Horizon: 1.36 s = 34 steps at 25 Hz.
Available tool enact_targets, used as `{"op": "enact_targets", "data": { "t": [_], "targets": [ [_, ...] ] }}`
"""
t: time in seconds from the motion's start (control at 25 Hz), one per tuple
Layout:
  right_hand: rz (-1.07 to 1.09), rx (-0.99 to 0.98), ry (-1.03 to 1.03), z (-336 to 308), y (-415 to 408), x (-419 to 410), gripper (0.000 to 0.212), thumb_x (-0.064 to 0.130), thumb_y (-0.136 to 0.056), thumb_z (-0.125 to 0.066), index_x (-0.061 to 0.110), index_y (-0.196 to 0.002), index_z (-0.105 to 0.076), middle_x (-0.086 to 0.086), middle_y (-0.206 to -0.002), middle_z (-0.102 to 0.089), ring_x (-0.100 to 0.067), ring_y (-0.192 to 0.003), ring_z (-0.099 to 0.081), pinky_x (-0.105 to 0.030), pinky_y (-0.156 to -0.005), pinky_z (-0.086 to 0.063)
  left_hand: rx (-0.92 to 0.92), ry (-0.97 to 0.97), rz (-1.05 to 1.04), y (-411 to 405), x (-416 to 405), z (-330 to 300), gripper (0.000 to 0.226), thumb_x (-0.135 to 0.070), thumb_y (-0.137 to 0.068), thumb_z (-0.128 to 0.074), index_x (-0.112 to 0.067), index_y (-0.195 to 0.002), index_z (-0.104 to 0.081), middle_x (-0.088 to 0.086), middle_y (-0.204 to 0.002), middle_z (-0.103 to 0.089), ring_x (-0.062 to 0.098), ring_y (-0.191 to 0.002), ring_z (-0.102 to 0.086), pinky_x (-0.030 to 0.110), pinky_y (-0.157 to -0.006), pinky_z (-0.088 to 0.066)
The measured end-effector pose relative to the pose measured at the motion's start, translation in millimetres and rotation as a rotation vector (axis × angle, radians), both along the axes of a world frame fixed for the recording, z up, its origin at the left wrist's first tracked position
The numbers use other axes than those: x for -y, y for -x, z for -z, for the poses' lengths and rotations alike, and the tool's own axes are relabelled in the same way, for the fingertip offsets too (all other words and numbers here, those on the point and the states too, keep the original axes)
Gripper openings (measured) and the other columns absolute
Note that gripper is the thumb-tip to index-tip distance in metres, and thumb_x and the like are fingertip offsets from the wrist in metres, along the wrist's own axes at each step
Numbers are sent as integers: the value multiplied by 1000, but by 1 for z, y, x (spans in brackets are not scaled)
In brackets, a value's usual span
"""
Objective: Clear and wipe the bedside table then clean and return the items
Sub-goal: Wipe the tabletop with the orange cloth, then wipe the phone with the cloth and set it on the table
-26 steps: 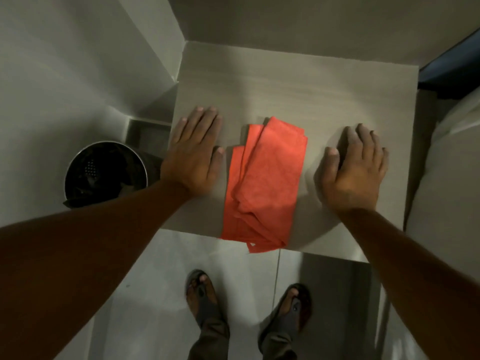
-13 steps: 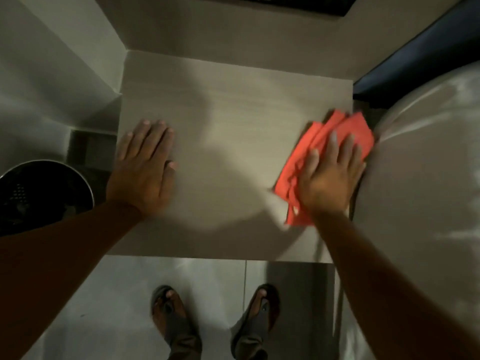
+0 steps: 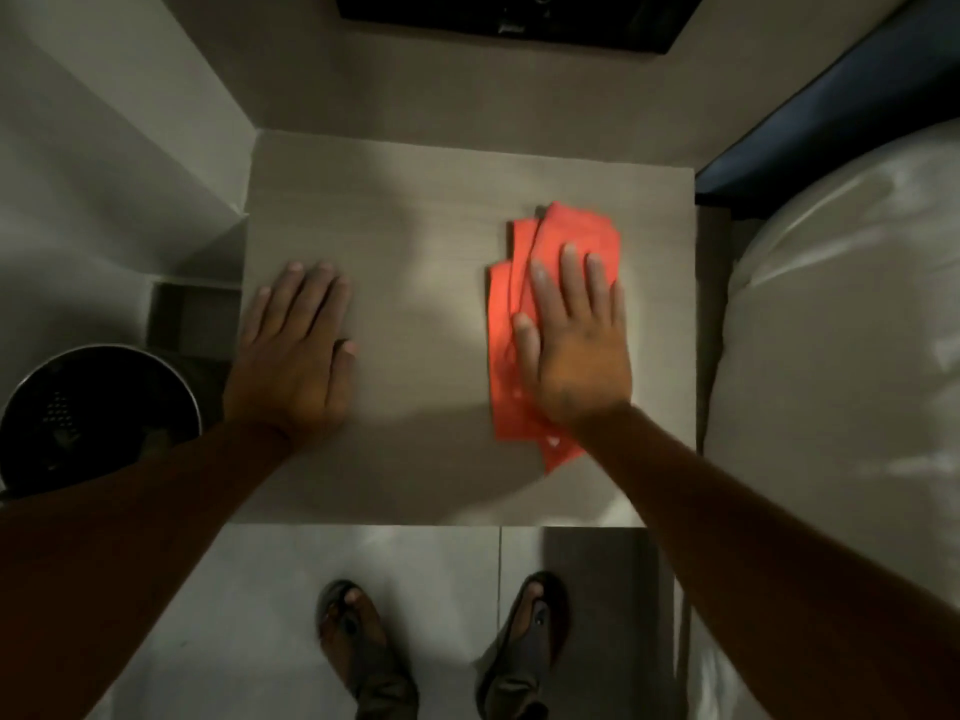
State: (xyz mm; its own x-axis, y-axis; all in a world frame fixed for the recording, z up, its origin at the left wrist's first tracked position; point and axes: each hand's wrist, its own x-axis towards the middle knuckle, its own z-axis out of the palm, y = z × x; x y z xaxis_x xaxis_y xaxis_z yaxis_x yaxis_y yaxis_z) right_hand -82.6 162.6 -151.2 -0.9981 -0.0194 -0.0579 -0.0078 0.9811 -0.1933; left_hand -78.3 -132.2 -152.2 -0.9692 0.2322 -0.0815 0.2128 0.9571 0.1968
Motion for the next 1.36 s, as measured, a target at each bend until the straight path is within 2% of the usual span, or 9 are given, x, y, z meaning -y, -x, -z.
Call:
{"op": "enact_targets", "data": {
  "t": [0.12,0.36,0.56,0.68,0.84,0.96,1.08,1.2,1.36],
  "targets": [
    [-130,7,24,5,-62,26,60,51,-103,-28,22,-156,-33,-13,-167,-25,-38,-155,-15,-57,-125,-11,0,23,20,-1,1,1,67,-43,-102,-23,-9,-160,-26,14,-168,-25,34,-158,-16,53,-128,-12],
    [-141,23,32,4,-60,26,59,50,-102,-29,22,-153,-37,-13,-165,-29,-38,-154,-18,-56,-125,-10,-30,41,45,0,5,7,65,-43,-102,-25,-10,-158,-28,16,-166,-29,37,-156,-21,53,-127,-13],
    [-74,210,224,-56,-55,19,62,44,-103,-43,14,-157,-32,-13,-166,-26,-34,-155,-18,-49,-126,-12,103,97,-15,-2,-9,-8,70,-41,-98,-25,-4,-157,-28,23,-165,-27,45,-153,-20,55,-125,-12],
    [127,9,454,-133,-72,-29,60,32,-95,-60,6,-147,-47,-18,-152,-47,-35,-142,-41,-41,-121,-29,252,35,-130,-10,-48,-37,82,-52,-93,-23,6,-148,-40,32,-155,-38,52,-144,-33,60,-121,-23],
    [470,-385,400,-221,-147,-150,42,27,-92,-63,8,-129,-62,-12,-125,-65,-28,-117,-59,-34,-100,-48,52,-478,89,-92,-213,-109,72,-46,-97,-47,4,-149,-39,31,-146,-47,47,-134,-45,52,-116,-32],
    [757,-134,276,-245,-203,-242,44,37,-93,-64,13,-130,-60,-10,-126,-61,-27,-119,-57,-33,-98,-45,60,-662,498,-143,-344,-166,68,-40,-91,-63,-3,-146,-45,15,-143,-50,33,-132,-47,38,-115,-34],
    [901,164,221,-241,-224,-296,65,51,-90,-65,15,-141,-49,-12,-136,-54,-31,-127,-51,-37,-101,-43,135,-472,573,-140,-435,-193,76,-52,-77,-72,-12,-140,-54,7,-139,-57,30,-127,-52,42,-110,-38],
    [868,212,231,-232,-218,-313,74,64,-82,-65,16,-137,-52,-8,-129,-60,-25,-114,-59,-34,-89,-50,172,-278,598,-125,-468,-202,82,-70,-67,-64,-19,-129,-57,5,-126,-59,29,-118,-53,43,-101,-41],
    [911,160,544,-245,-199,-309,56,58,-76,-78,19,-113,-61,3,-100,-71,-15,-87,-70,-31,-68,-57,366,-321,564,-105,-459,-219,76,-57,-55,-81,-21,-117,-56,1,-111,-63,24,-103,-61,36,-84,-53]
  ]
}}
